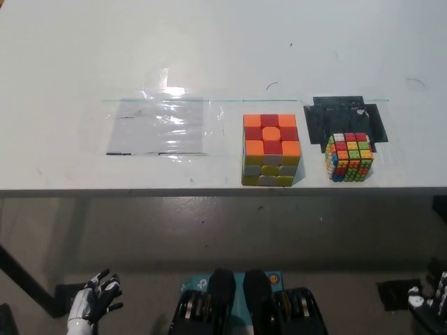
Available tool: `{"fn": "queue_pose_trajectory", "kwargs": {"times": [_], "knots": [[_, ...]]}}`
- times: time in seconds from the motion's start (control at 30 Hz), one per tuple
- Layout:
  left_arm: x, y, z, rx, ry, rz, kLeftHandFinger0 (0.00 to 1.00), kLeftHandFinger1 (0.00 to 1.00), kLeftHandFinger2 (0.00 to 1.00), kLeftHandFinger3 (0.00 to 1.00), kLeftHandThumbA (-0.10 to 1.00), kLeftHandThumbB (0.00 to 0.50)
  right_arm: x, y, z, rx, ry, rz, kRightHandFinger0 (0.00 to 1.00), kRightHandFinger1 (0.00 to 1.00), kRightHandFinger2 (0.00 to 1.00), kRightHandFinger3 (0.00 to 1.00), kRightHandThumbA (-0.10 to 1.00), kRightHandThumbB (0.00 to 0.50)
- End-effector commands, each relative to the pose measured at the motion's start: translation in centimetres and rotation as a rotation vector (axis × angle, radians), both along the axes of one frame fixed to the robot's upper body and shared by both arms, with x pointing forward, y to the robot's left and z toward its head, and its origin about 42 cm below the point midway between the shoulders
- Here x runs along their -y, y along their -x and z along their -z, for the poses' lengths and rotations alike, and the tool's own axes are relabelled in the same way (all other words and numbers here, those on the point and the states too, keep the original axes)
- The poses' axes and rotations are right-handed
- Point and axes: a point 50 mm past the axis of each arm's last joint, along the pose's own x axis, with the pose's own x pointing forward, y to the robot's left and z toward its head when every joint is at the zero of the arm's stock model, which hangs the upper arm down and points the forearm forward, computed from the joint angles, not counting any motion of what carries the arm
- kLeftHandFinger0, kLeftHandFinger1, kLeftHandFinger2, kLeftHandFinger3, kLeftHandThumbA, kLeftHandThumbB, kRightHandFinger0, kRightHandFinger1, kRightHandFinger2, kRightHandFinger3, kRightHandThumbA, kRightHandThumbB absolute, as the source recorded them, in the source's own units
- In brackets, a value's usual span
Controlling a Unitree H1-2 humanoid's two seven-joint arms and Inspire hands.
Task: The robot uses its right hand to pick up the small cube kept on the middle on the desk and place it on the bigger cube kept next to it
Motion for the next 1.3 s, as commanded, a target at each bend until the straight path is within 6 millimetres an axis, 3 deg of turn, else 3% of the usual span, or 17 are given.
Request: {"fn": "queue_pose_trajectory", "kwargs": {"times": [0.0,0.1,0.3,0.5,0.53,0.6,0.67,0.7,0.87,0.9,0.93,0.97,1.03,1.1,1.13,1.17,1.27], "knots": [[-0.8,-0.1,-0.5,0.016,-0.011,-0.033,0.76,0.79,0.86,0.89,0.51,0.000,-0.5,-0.7,-4.4,0.116,-0.005,-0.035,0.69,1.00,1.00,1.00,0.34,0.154],[-0.9,0.0,-0.4,0.014,-0.015,-0.031,0.76,0.79,0.87,0.89,0.49,0.000,-0.7,-0.9,-7.6,0.211,0.036,-0.088,0.70,1.00,1.00,1.00,0.26,0.100],[-1.0,0.4,-0.1,0.001,-0.020,-0.034,0.78,0.80,0.86,0.91,0.51,0.006,-0.9,-1.7,-13.6,0.342,0.108,-0.173,0.73,0.98,1.00,1.00,0.22,0.101],[-1.2,0.6,0.0,-0.016,-0.025,-0.038,0.78,0.79,0.86,0.91,0.50,0.000,-1.9,-3.2,-20.7,0.520,0.298,-0.320,0.74,0.96,1.00,1.00,0.25,0.143],[-1.3,0.7,0.2,-0.017,-0.023,-0.040,0.78,0.79,0.87,0.93,0.49,0.000,-2.4,-4.1,-22.4,0.567,0.333,-0.369,0.87,1.00,1.00,1.00,0.26,0.155],[-1.3,0.7,0.2,-0.021,-0.021,-0.043,0.78,0.79,0.87,0.95,0.49,0.000,-2.7,-4.7,-23.2,0.587,0.348,-0.396,0.90,1.00,1.00,1.00,0.26,0.174],[-1.3,0.7,0.3,-0.027,-0.023,-0.039,0.78,0.79,0.88,0.96,0.50,0.000,-2.9,-5.4,-23.7,0.595,0.378,-0.413,0.84,1.00,1.00,1.00,0.23,0.182],[-1.3,0.7,0.3,-0.025,-0.022,-0.038,0.77,0.79,0.87,0.95,0.50,0.000,-3.0,-6.6,-23.9,0.605,0.418,-0.435,0.71,1.00,1.00,1.00,0.24,0.199],[-1.4,0.7,0.4,-0.029,-0.022,-0.039,0.77,0.79,0.88,0.94,0.50,0.000,-3.4,-9.5,-23.7,0.573,0.508,-0.472,0.69,1.00,1.00,1.00,0.37,0.255],[-1.4,0.7,0.4,-0.031,-0.021,-0.040,0.78,0.80,0.89,0.98,0.50,0.000,-3.8,-10.5,-23.5,0.563,0.526,-0.498,0.79,1.00,1.00,1.00,0.36,0.259],[-1.4,0.7,0.4,-0.031,-0.020,-0.040,0.78,0.80,0.89,0.98,0.50,0.000,-3.9,-10.7,-23.5,0.563,0.530,-0.501,0.79,1.00,1.00,1.00,0.36,0.259],[-1.4,0.7,0.3,-0.033,-0.028,-0.036,0.78,0.80,0.89,0.99,0.50,0.000,-4.3,-11.8,-23.1,0.522,0.605,-0.527,0.91,1.00,1.00,1.00,0.44,0.283],[-1.4,0.7,0.3,-0.035,-0.018,-0.044,0.77,0.80,0.88,0.98,0.49,0.000,-4.6,-12.5,-22.6,0.498,0.658,-0.554,1.00,1.00,1.00,1.00,0.49,0.302],[-1.3,0.8,0.4,-0.039,-0.013,-0.048,0.76,0.79,0.87,0.97,0.49,0.000,-4.7,-12.9,-22.2,0.480,0.676,-0.570,1.00,1.00,1.00,1.00,0.54,0.330],[-1.4,0.8,0.5,-0.037,-0.017,-0.041,0.77,0.80,0.88,0.98,0.50,0.000,-4.9,-13.7,-21.8,0.445,0.720,-0.589,1.00,1.00,1.00,1.00,0.67,0.390],[-1.4,0.8,0.5,-0.038,-0.016,-0.046,0.77,0.79,0.88,0.97,0.49,0.000,-5.0,-14.1,-21.5,0.432,0.732,-0.595,1.00,1.00,1.00,1.00,0.69,0.425],[-1.4,0.8,0.3,-0.029,-0.024,-0.032,0.78,0.80,0.88,0.96,0.50,0.000,-4.9,-15.0,-21.1,0.416,0.788,-0.590,1.00,1.00,1.00,1.00,0.75,0.459]]}}
